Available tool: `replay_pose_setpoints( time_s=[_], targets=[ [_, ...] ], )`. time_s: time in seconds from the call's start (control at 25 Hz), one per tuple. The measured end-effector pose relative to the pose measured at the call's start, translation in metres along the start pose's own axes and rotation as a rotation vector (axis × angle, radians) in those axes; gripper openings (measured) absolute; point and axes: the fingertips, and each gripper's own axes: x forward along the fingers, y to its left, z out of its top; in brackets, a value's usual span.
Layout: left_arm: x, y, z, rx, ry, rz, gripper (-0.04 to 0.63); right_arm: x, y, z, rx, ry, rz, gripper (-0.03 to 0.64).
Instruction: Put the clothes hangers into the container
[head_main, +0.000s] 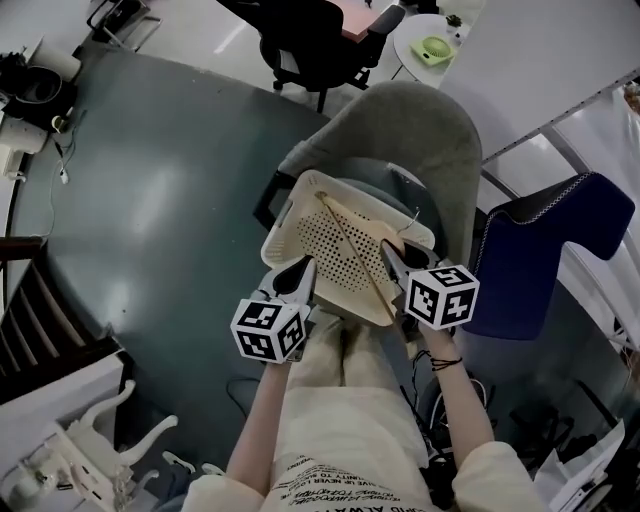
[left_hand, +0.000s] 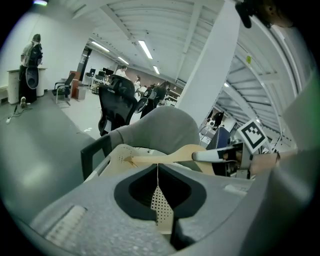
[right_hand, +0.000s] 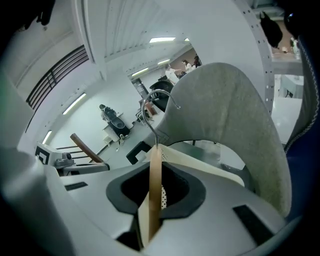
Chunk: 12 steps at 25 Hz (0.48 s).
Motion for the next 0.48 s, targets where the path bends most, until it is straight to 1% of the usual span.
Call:
replay_pose_setpoints(
  time_s=[0.16,0.48],
  targets=[
    [0.016,0.003,-0.01,-0.009,0.042,-0.019,0.023,0.017,-0.008,-0.015,0.047,0.013,0.003,0.055],
    [0.055,0.016,-0.031,-0.026,0.094,-0.056,0.023,0.053,-0.026,-0.029,0.083,0.019,0.017,0.055]
  ],
)
